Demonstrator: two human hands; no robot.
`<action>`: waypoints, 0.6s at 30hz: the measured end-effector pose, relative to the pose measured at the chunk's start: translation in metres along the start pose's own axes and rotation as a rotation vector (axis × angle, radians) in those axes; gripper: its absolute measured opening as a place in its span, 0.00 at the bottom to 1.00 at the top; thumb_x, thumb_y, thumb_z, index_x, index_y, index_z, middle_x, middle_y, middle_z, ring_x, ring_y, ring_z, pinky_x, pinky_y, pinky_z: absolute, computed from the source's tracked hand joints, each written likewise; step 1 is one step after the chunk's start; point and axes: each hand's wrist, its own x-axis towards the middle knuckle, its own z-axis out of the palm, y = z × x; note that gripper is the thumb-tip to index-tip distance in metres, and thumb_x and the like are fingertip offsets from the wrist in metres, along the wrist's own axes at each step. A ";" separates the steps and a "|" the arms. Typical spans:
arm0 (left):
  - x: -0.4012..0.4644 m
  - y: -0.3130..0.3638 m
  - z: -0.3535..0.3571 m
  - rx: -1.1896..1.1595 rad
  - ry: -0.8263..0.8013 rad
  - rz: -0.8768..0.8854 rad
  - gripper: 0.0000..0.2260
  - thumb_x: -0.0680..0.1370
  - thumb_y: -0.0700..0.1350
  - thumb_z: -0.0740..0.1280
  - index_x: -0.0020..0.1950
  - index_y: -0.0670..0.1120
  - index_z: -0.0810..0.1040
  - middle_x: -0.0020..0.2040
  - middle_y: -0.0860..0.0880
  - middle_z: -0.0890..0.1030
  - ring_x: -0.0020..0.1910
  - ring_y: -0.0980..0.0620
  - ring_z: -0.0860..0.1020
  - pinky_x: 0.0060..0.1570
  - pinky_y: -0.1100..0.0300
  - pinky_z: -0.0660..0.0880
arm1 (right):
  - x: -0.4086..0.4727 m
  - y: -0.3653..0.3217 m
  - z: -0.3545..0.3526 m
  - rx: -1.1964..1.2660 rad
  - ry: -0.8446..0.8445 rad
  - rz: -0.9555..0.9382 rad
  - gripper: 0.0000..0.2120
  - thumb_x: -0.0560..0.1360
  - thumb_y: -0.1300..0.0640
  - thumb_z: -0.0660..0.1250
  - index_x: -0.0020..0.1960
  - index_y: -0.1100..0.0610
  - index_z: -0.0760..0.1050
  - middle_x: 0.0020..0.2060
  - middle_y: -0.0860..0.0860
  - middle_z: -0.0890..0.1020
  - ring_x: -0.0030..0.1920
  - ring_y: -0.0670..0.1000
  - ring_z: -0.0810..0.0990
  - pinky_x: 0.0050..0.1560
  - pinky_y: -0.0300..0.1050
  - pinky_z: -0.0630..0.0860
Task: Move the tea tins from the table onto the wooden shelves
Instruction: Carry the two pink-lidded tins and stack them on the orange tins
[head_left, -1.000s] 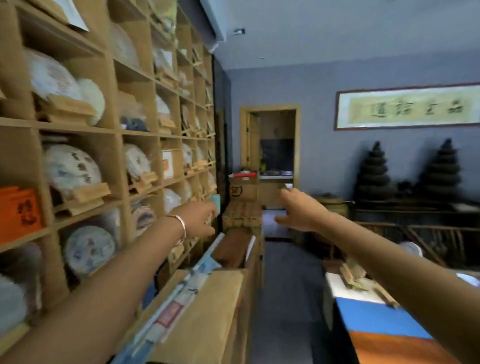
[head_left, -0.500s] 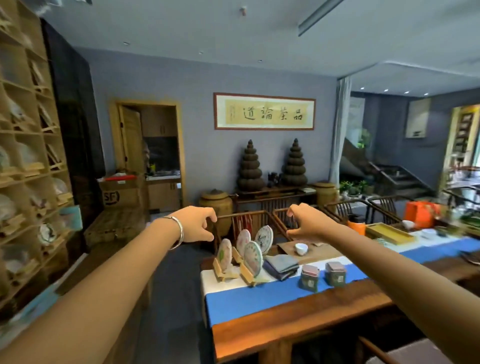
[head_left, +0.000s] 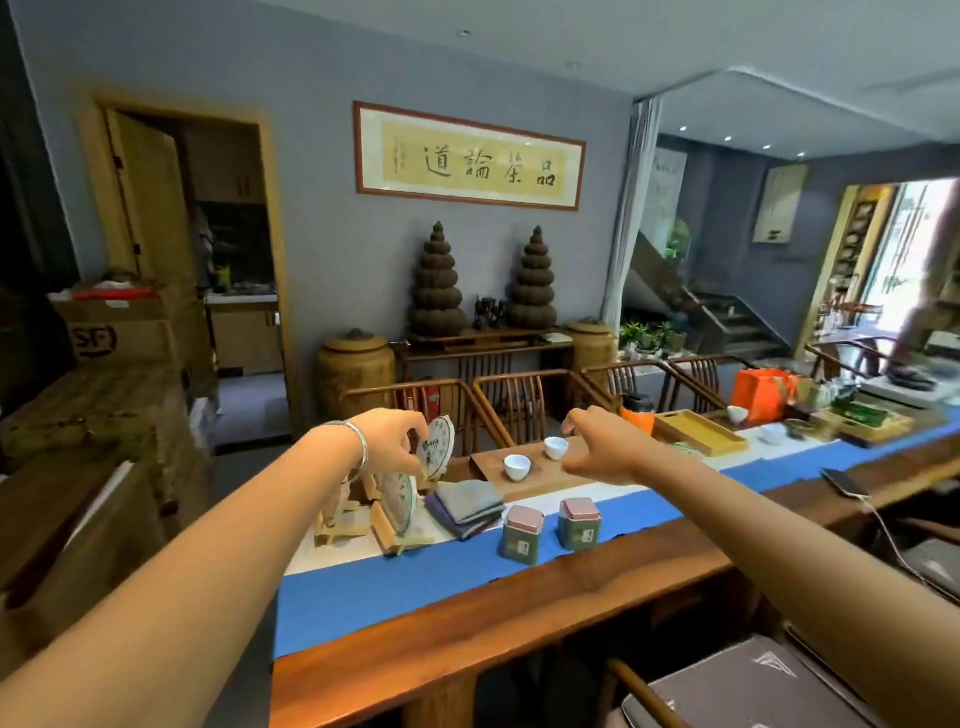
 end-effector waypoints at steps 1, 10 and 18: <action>0.017 0.000 0.006 -0.006 -0.009 0.002 0.21 0.73 0.51 0.71 0.64 0.55 0.70 0.54 0.51 0.78 0.51 0.51 0.78 0.51 0.56 0.79 | 0.009 0.010 0.006 0.000 -0.011 0.005 0.23 0.71 0.45 0.69 0.62 0.51 0.69 0.57 0.52 0.74 0.47 0.49 0.72 0.45 0.42 0.69; 0.205 0.016 0.057 0.027 -0.109 0.120 0.21 0.73 0.53 0.71 0.64 0.54 0.70 0.52 0.52 0.78 0.50 0.51 0.77 0.53 0.55 0.76 | 0.122 0.106 0.057 -0.013 -0.130 0.085 0.24 0.72 0.49 0.70 0.65 0.53 0.68 0.61 0.53 0.74 0.57 0.52 0.74 0.57 0.48 0.75; 0.342 0.031 0.136 0.027 -0.269 0.199 0.22 0.71 0.52 0.72 0.63 0.51 0.71 0.55 0.49 0.77 0.53 0.48 0.76 0.53 0.56 0.73 | 0.201 0.199 0.118 0.009 -0.297 0.156 0.25 0.73 0.48 0.70 0.65 0.55 0.67 0.62 0.55 0.73 0.59 0.54 0.73 0.58 0.48 0.73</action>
